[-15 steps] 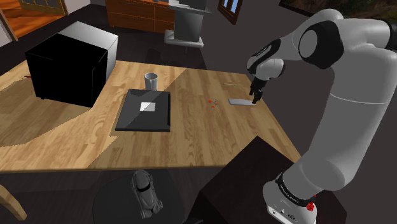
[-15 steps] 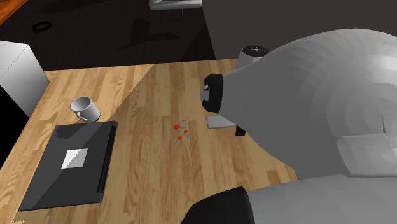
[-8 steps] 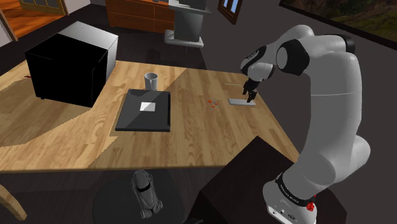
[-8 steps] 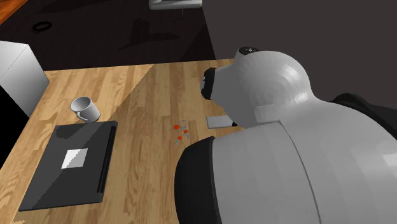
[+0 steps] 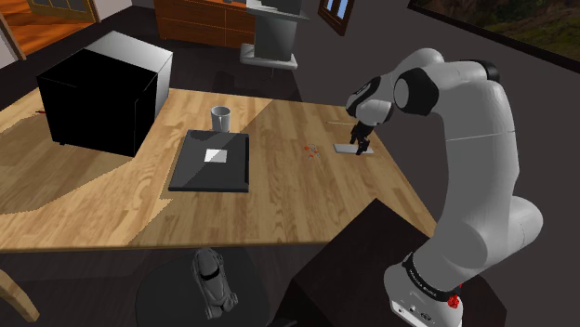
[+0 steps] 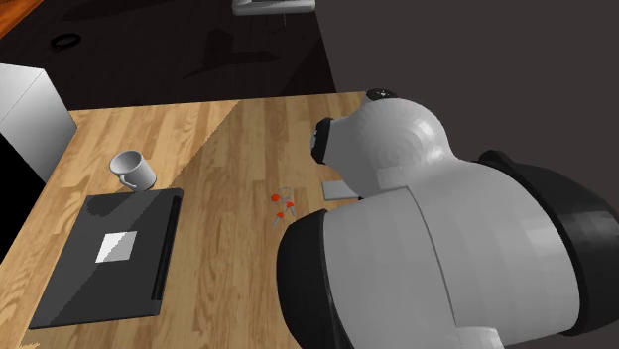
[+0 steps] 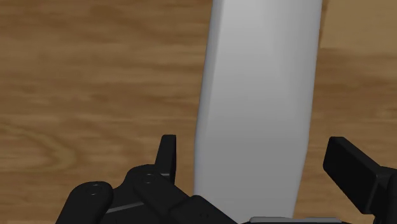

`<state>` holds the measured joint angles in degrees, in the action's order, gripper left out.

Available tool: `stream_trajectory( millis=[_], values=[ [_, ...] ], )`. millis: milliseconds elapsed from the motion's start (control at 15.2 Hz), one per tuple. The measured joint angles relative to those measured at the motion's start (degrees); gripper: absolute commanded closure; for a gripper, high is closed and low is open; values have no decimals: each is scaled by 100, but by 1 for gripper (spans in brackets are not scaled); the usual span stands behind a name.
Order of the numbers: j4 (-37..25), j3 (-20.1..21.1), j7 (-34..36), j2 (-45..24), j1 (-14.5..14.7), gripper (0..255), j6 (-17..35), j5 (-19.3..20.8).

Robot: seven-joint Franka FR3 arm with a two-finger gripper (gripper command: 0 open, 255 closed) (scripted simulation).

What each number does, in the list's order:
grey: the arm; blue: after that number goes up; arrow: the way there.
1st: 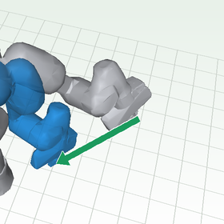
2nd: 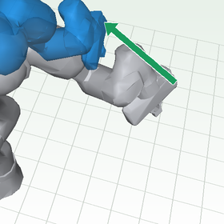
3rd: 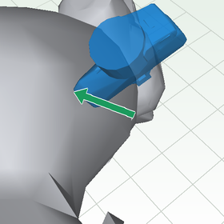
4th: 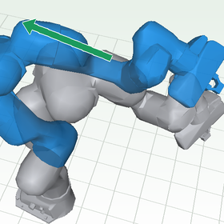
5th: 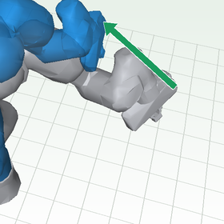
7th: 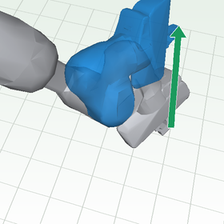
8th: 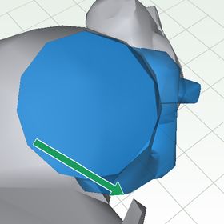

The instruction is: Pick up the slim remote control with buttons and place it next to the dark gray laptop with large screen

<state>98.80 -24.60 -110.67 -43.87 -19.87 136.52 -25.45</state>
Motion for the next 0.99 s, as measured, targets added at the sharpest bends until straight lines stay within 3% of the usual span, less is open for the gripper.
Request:
stream_trajectory(
  millis=[462, 528, 990],
  values=[
    [-13, 17, -17, -41, -19, 0, 31, -19],
    [-13, 17, -17, -41, -19, 255, 31, -19],
    [-14, 17, -17, -41, -20, 255, 30, -19]
  ],
)
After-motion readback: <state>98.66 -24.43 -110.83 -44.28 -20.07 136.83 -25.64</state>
